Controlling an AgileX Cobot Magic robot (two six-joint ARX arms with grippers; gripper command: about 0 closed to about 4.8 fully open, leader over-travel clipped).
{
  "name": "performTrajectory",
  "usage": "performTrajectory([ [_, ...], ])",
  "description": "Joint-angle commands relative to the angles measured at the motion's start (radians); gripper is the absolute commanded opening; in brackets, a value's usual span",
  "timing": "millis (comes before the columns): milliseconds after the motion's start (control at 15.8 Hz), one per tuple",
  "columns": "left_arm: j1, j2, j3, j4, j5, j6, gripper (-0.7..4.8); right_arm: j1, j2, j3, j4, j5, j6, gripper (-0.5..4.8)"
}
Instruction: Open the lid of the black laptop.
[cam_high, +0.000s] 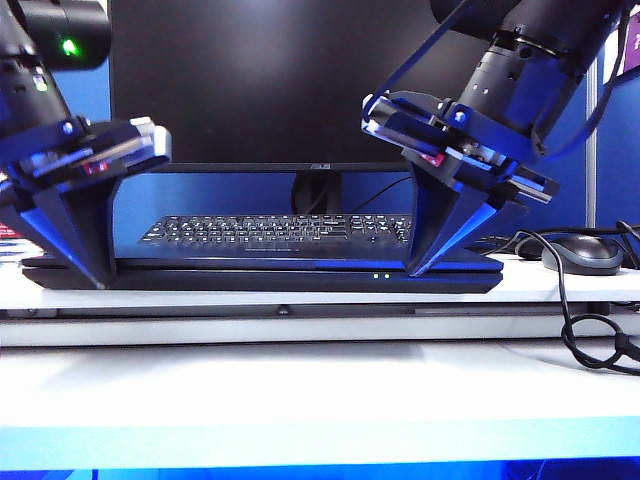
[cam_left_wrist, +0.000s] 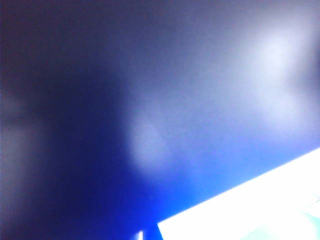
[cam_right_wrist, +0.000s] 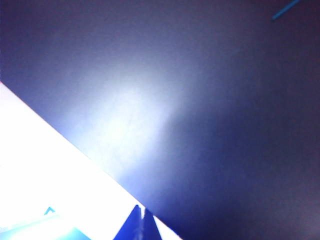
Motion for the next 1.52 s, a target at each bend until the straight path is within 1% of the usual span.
performTrajectory([
  [63,0.001,-0.003,0.003,0.053,-0.008,-0.021,0.27,0.0,-0.003,0.005,0.032,0.01,0.004,-0.01],
  [316,0.001,-0.009,0.004,0.019,-0.006,-0.019,0.27,0.0,-0.003,0.005,0.032,0.01,0.004,-0.01],
  [442,0.001,-0.04,0.004,0.008,0.012,-0.018,0.26,0.0,-0.003,0.005,0.032,0.01,0.004,-0.01],
  [505,0.001,-0.064,0.004,0.01,-0.012,-0.019,0.26,0.0,-0.003,0.005,0.032,0.01,0.004,-0.01],
  [694,0.001,-0.081,0.004,0.01,-0.029,-0.018,0.26,0.0,-0.003,0.005,0.032,0.01,0.004,-0.01],
  [947,0.001,-0.081,0.004,0.002,-0.017,-0.019,0.26,0.001,-0.003,0.005,0.031,0.006,0.005,-0.01],
  [1010,0.001,-0.081,0.004,0.001,-0.001,-0.019,0.26,0.001,-0.003,0.005,0.031,0.006,0.006,-0.01],
  [1515,-0.007,-0.081,0.004,-0.029,0.019,-0.015,0.26,0.001,-0.003,0.005,0.032,0.006,0.011,-0.01],
])
